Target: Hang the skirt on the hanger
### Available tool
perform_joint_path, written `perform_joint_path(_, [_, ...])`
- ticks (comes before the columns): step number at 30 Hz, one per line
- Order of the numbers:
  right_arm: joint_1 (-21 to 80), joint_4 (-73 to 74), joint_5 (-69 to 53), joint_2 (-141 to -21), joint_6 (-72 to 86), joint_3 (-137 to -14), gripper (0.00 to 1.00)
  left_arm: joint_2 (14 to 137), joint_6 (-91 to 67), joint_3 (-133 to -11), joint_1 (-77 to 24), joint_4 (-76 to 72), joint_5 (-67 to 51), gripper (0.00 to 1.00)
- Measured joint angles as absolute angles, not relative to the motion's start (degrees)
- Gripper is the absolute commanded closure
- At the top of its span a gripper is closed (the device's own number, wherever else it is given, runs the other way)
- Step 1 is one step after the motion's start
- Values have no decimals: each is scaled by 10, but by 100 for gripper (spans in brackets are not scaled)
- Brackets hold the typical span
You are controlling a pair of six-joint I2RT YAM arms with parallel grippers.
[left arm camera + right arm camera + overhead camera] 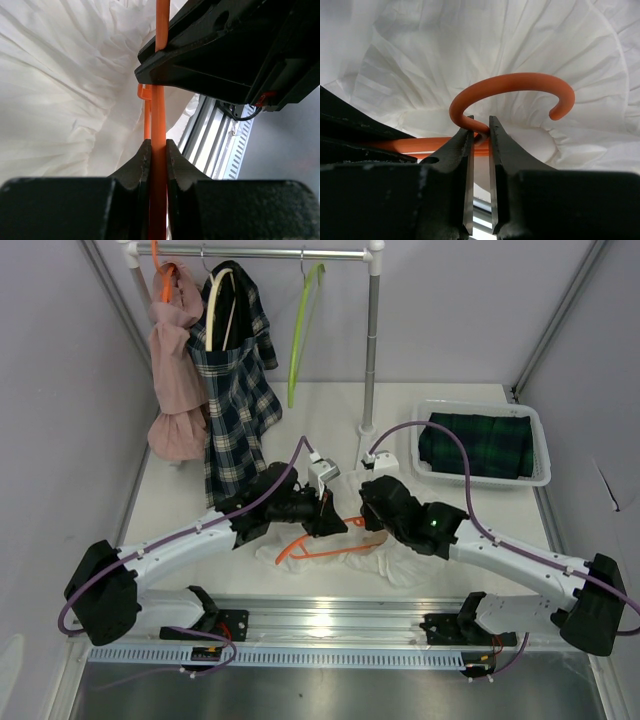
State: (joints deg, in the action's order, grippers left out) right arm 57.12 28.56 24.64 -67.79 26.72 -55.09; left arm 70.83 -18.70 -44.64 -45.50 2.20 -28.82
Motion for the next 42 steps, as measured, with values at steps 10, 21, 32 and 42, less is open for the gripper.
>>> perform_joint_path(10, [552, 274, 240, -645, 261, -515, 100, 675, -196, -447, -456, 35, -230, 44])
perform_joint_path(21, [508, 283, 230, -640, 266, -514, 100, 468, -203, -443, -456, 109, -63, 44])
perform_joint_path(32, [446, 289, 199, -682, 282, -526, 100, 356, -271, -297, -457, 107, -70, 53])
perform_joint_path(42, [408, 289, 172, -718, 290, -557, 100, 410, -326, -226, -549, 54, -62, 51])
